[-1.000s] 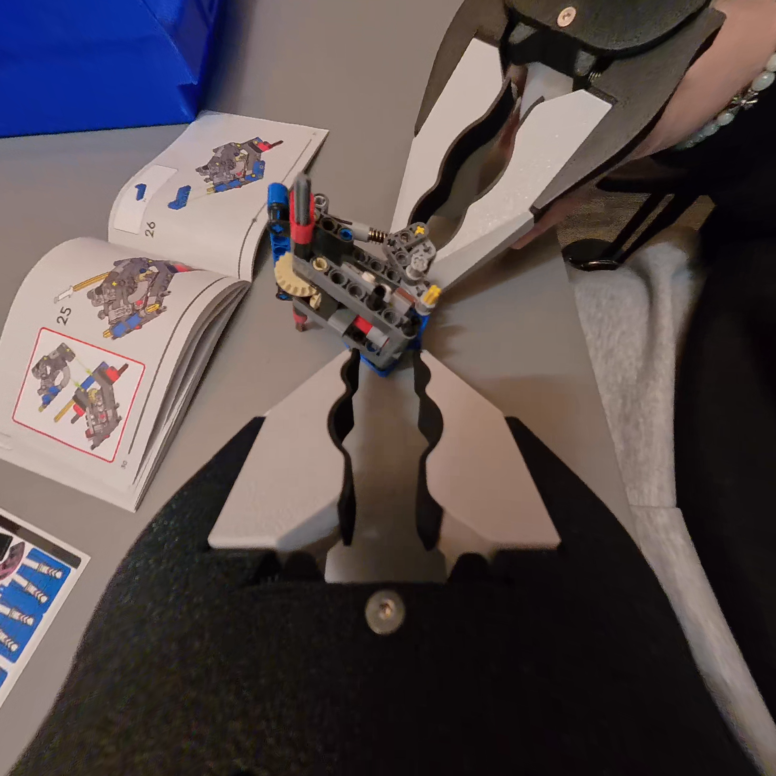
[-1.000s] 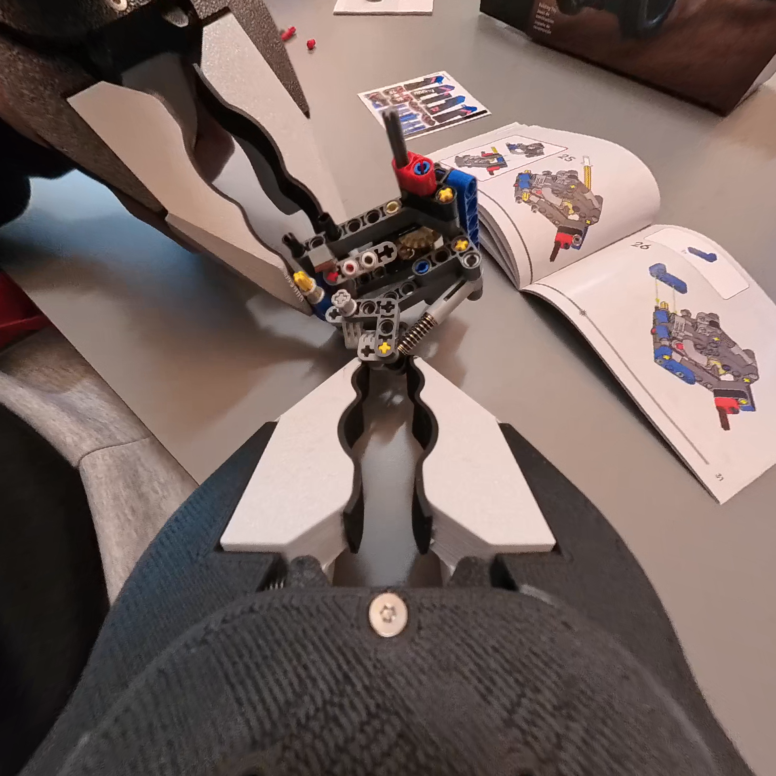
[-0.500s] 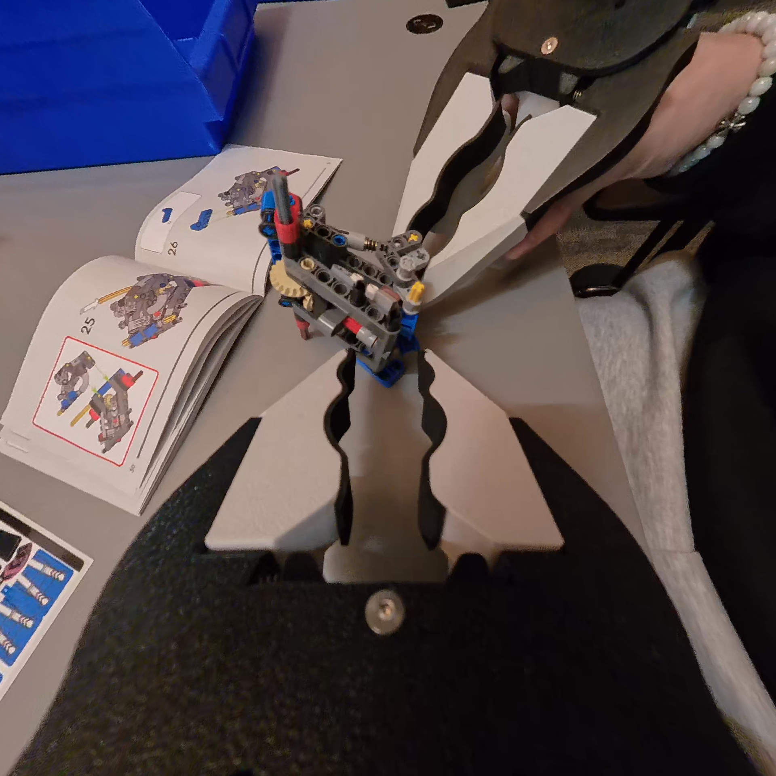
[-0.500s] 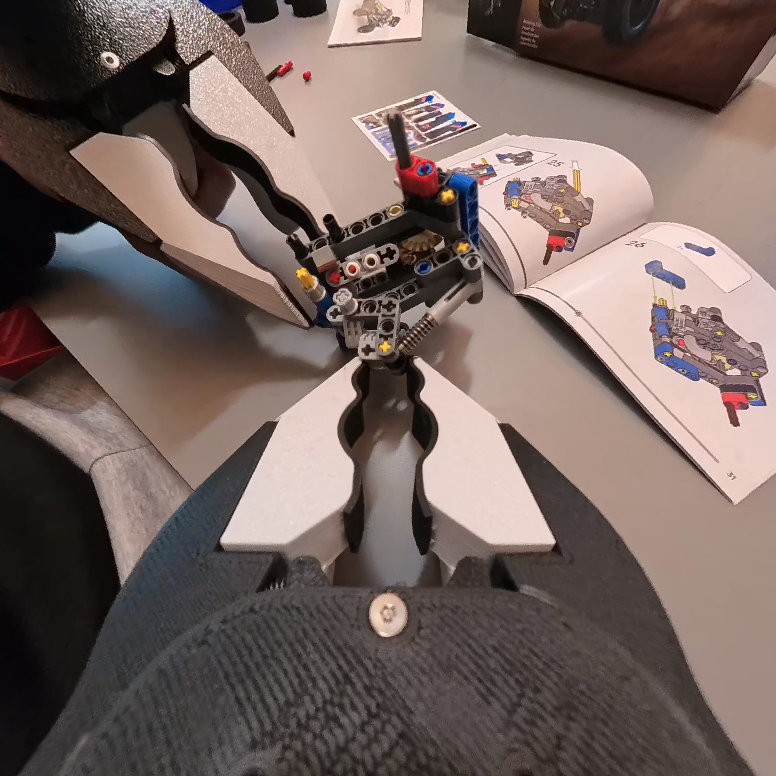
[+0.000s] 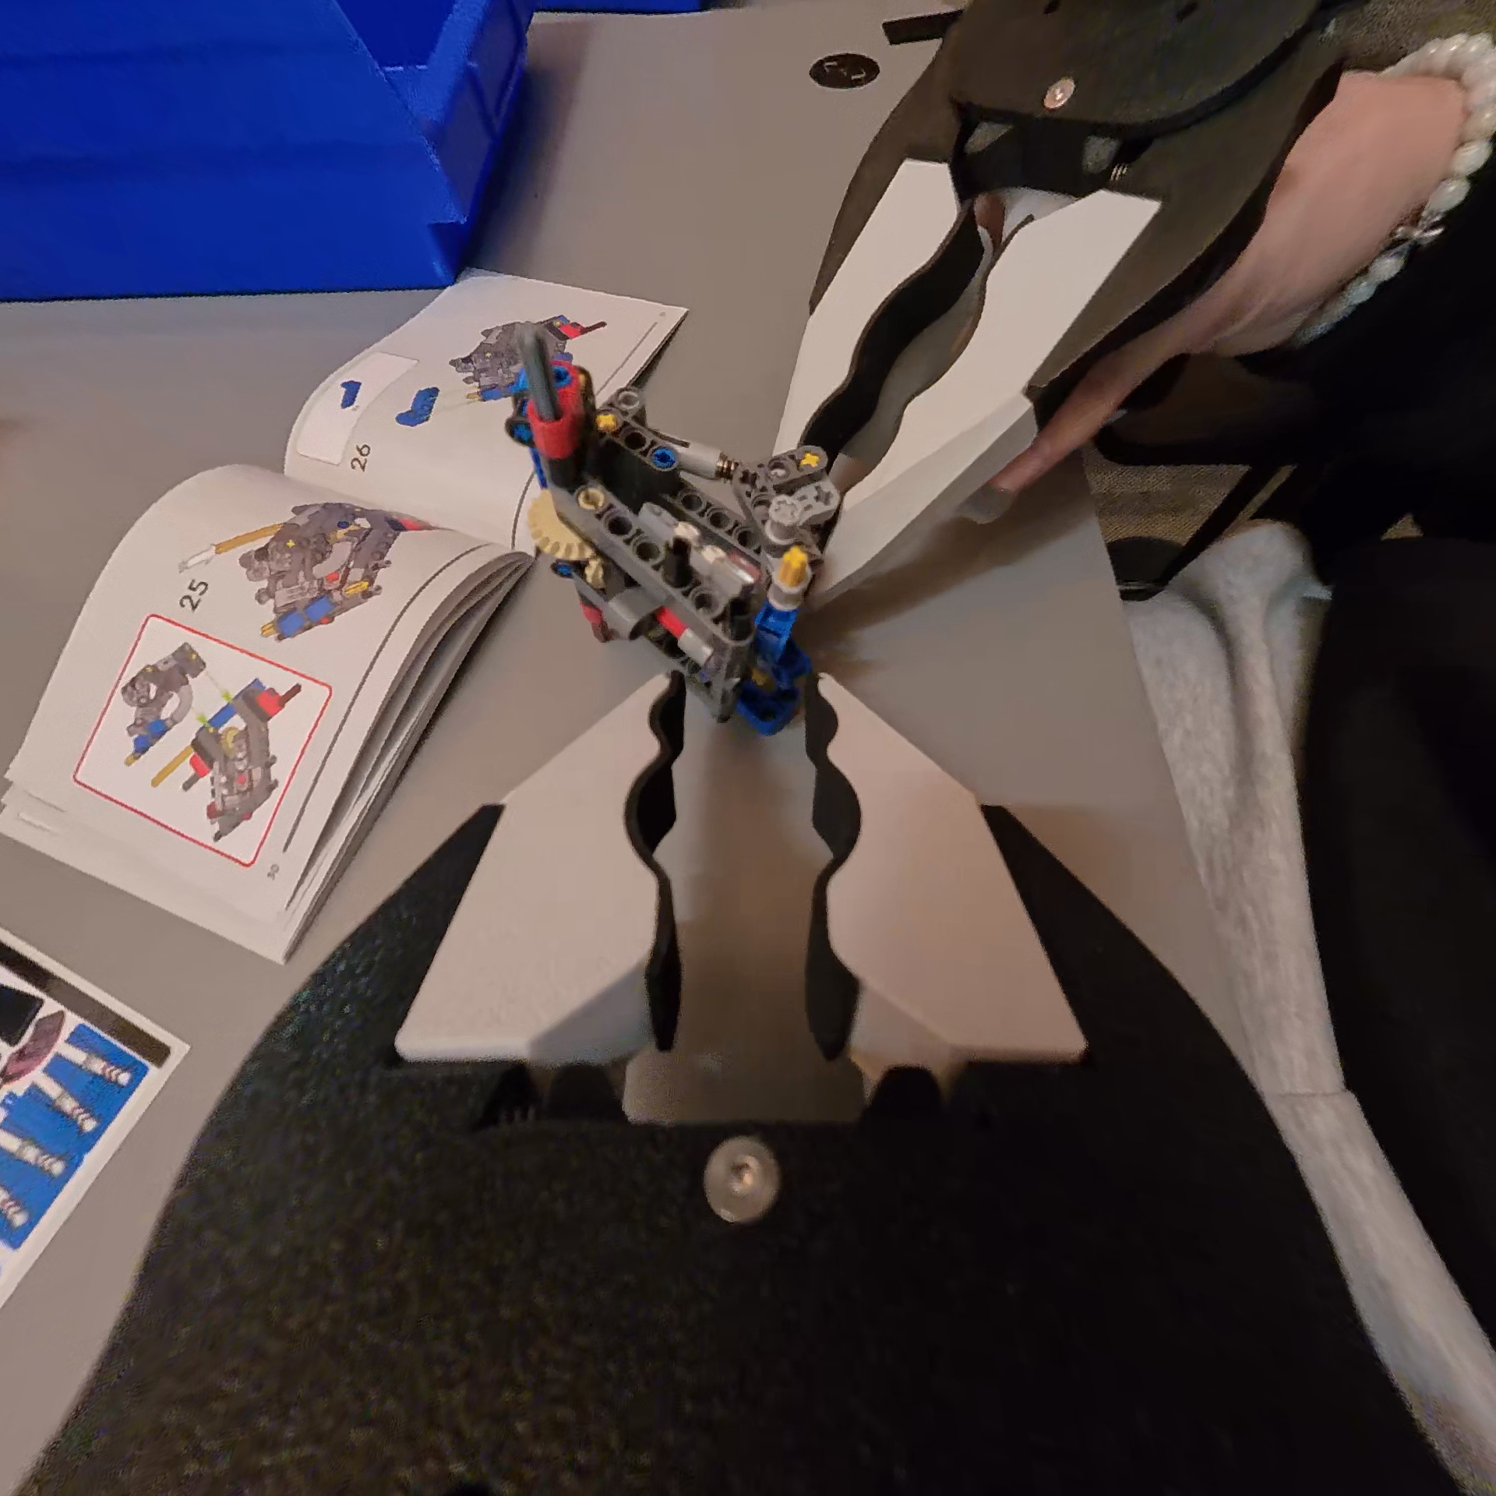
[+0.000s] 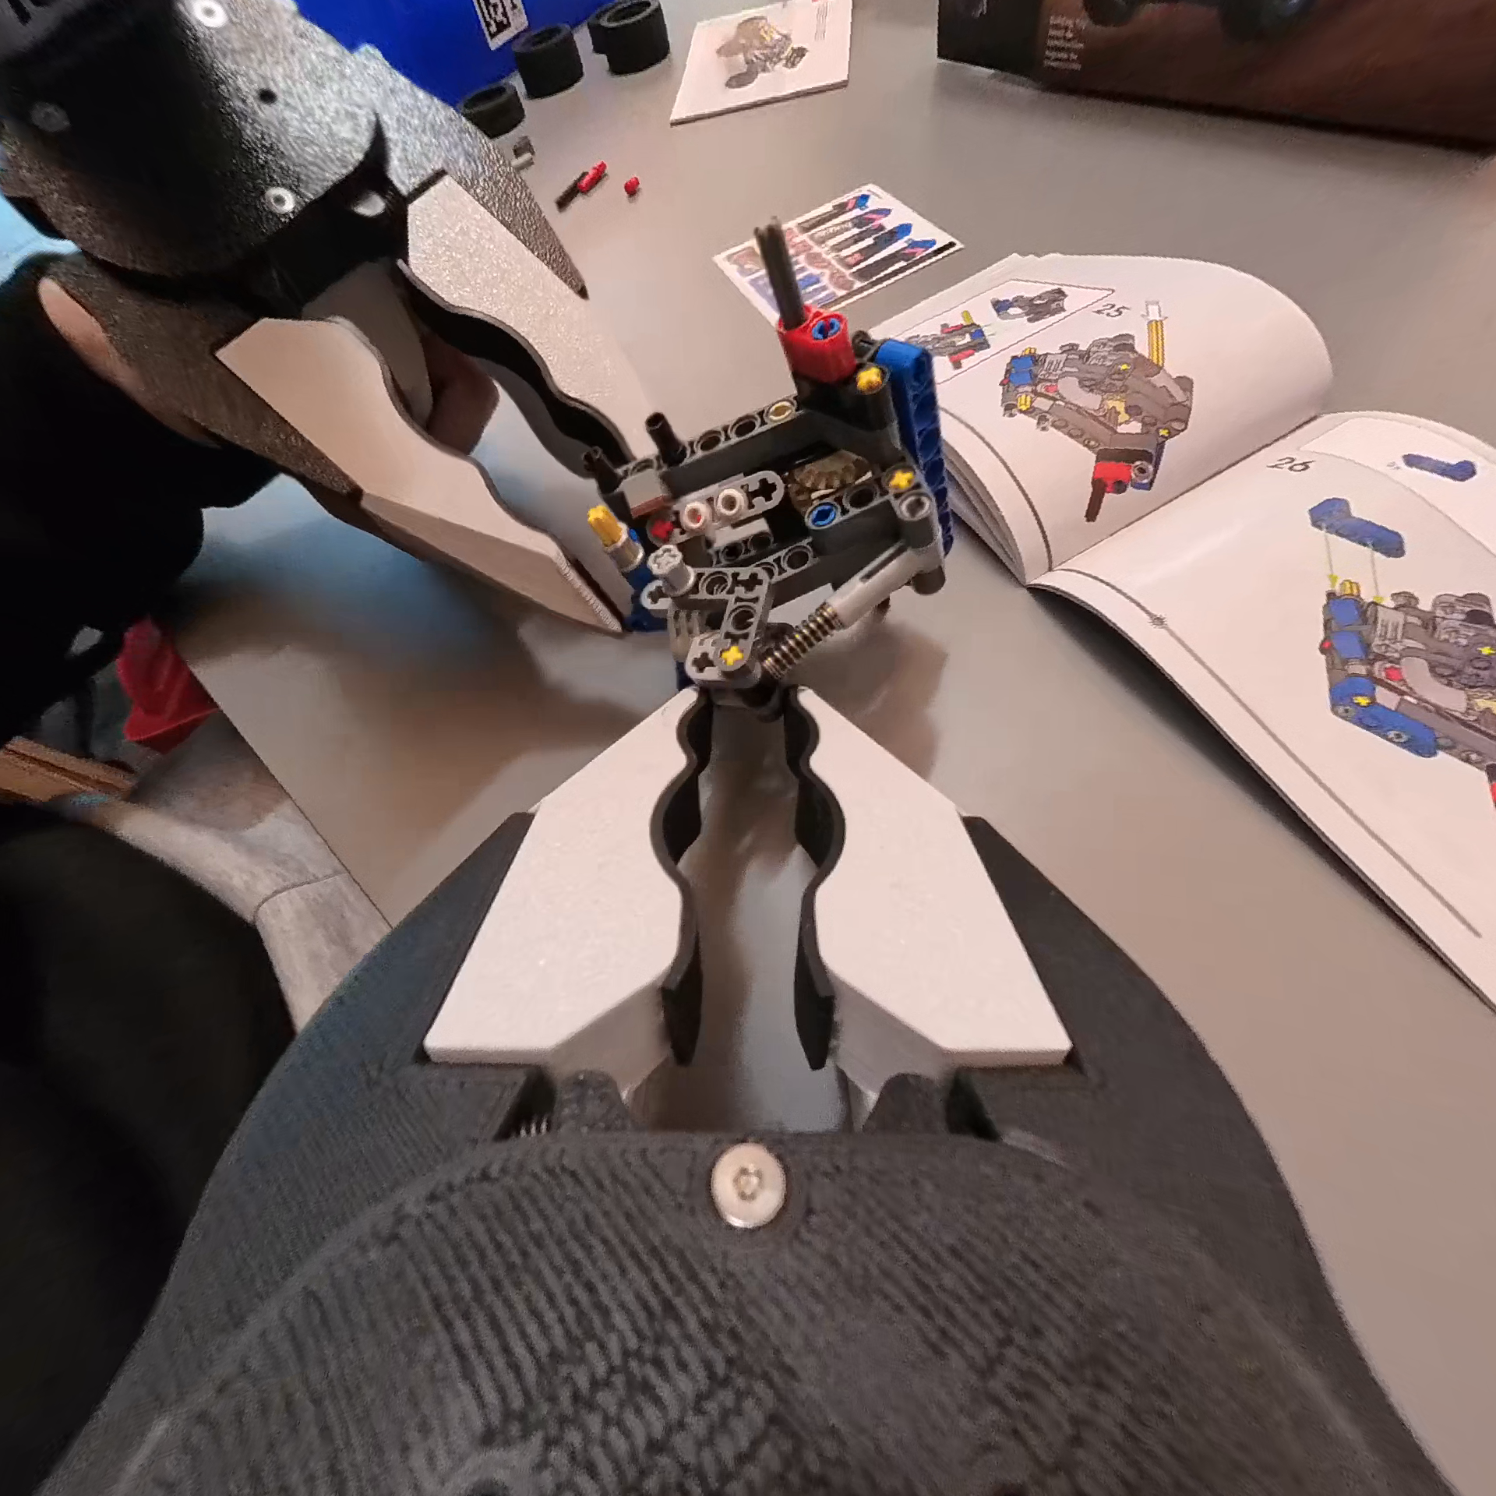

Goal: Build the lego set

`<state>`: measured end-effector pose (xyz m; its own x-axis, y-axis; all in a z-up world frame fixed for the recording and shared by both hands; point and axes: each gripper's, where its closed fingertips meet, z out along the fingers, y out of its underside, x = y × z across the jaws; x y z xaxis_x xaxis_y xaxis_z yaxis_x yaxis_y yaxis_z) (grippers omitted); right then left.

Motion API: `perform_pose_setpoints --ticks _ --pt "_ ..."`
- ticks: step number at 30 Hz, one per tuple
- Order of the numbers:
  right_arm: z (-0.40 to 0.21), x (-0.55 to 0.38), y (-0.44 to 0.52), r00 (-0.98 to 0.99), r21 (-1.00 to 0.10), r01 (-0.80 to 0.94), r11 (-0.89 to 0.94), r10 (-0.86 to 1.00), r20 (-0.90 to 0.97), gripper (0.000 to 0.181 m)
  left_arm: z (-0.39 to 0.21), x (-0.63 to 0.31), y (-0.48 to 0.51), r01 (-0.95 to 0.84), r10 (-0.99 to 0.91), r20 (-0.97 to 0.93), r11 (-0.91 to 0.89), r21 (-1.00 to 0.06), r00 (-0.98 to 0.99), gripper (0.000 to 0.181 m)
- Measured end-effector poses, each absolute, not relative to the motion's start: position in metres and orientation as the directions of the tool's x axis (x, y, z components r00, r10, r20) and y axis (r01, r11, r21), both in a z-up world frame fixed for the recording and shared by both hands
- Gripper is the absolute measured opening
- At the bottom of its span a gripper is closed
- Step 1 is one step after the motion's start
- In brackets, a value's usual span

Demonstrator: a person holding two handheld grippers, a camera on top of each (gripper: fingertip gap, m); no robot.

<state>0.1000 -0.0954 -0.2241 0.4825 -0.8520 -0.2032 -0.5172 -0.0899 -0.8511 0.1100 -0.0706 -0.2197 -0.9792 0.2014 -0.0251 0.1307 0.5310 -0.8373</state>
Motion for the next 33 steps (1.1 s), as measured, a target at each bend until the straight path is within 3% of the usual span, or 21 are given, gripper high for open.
perform_pose_setpoints --ticks 8,14,25,33 --pt "-0.227 0.097 -0.092 0.488 -0.822 -0.568 -0.026 -0.815 -0.312 0.015 -0.217 0.112 -0.065 0.071 0.196 0.041 0.533 -0.843 -0.98 0.012" --pt "-0.223 0.093 -0.097 0.492 -0.821 -0.57 -0.021 -0.81 -0.32 0.015 -0.22 0.117 -0.064 0.149 0.182 -0.053 0.564 -0.812 -0.982 0.012" --pt "-0.22 0.099 -0.093 0.482 -0.829 -0.558 -0.026 -0.823 -0.299 0.015 -0.219 0.107 -0.072 0.249 0.227 -0.141 0.568 -0.785 -0.964 0.027" --pt "-0.216 0.104 -0.09 0.455 -0.836 -0.547 -0.029 -0.849 -0.268 0.015 -0.22 0.113 -0.077 0.192 0.062 -0.19 0.559 -0.807 -0.98 0.032"
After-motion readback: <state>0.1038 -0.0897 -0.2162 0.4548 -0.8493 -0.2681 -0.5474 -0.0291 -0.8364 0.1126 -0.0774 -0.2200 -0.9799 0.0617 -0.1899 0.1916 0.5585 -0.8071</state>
